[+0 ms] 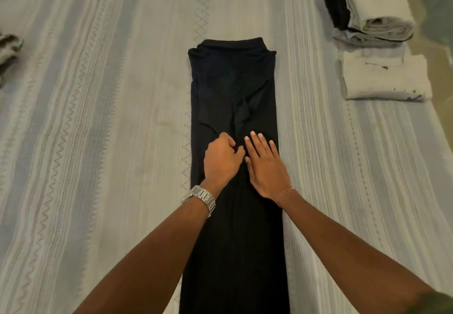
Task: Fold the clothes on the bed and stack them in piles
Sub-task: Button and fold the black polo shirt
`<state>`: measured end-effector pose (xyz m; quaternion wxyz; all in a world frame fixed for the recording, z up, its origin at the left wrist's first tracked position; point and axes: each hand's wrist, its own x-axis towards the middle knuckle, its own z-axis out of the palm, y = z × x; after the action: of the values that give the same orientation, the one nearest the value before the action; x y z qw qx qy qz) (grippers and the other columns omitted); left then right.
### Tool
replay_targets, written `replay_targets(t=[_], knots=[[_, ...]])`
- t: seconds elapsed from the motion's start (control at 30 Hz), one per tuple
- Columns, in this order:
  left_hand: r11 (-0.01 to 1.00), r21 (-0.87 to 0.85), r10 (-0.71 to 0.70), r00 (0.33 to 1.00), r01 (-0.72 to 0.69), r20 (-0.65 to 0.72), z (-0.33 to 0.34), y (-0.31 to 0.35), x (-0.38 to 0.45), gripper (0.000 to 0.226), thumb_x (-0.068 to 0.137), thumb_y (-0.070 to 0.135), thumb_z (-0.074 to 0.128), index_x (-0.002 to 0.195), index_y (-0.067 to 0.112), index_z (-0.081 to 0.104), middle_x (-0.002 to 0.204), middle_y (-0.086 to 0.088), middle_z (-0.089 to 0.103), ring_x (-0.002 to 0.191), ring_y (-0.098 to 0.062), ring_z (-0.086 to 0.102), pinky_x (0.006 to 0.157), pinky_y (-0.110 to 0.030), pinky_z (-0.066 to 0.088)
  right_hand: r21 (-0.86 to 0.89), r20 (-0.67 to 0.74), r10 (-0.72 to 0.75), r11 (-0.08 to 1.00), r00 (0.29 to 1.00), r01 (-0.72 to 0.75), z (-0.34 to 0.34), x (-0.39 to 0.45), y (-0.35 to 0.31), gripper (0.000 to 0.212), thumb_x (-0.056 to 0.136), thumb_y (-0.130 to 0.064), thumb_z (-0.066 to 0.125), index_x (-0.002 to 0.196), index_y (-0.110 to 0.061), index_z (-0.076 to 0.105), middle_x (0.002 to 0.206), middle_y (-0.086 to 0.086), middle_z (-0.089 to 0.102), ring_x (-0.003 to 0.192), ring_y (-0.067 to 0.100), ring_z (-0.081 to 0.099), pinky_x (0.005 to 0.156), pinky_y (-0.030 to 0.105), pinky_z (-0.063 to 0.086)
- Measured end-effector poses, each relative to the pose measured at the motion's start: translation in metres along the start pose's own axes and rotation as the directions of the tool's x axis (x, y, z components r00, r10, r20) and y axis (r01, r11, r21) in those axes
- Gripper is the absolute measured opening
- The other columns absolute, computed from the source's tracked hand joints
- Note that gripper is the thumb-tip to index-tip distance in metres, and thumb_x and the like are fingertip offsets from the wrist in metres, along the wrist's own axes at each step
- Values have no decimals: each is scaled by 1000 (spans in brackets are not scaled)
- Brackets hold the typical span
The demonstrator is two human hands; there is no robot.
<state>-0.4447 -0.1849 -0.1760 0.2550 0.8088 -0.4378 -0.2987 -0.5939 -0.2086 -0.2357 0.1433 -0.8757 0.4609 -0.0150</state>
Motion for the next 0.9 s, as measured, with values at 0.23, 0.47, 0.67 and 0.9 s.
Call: replay_targets(t=[0.23, 0.47, 0.67, 0.9], knots=[[987, 132, 91, 996, -93, 20, 4, 22, 62, 48, 86, 32, 77, 120, 14, 48, 115, -5, 56, 93, -21, 61, 77, -37, 54, 484, -97, 302, 847, 948, -221, -31, 83, 10, 52, 109, -37, 37, 147, -3, 46, 149, 13, 49, 135, 27, 46, 117, 41, 37], [871, 363, 301, 944, -330, 136, 14, 25, 81, 37, 88, 19, 68, 122, 14, 52, 110, -4, 57, 91, -25, 62, 67, -35, 47, 808, 165, 498, 427, 851, -406, -57, 161, 10, 46, 90, -45, 67, 123, -13, 64, 122, 4, 68, 113, 20, 64, 100, 39, 54], [800, 333, 506, 859, -499, 73, 19, 11, 86, 29, 84, 43, 56, 102, 20, 63, 87, 4, 56, 72, -13, 54, 55, -32, 46, 878, 147, 312, 395, 939, -269, -60, 163, 31, 45, 111, -19, 37, 155, -31, 38, 155, -12, 41, 137, -5, 35, 101, -2, 28], [747, 423, 581, 813, -513, -40, 7, 34, 160, 39, 92, 23, 43, 125, 9, 59, 127, -7, 58, 103, -25, 55, 74, -36, 52, 608, 87, 564, 622, 821, -492, -51, 137, 16, 66, 93, -54, 61, 145, -18, 43, 113, 3, 71, 99, 21, 69, 86, 44, 58]])
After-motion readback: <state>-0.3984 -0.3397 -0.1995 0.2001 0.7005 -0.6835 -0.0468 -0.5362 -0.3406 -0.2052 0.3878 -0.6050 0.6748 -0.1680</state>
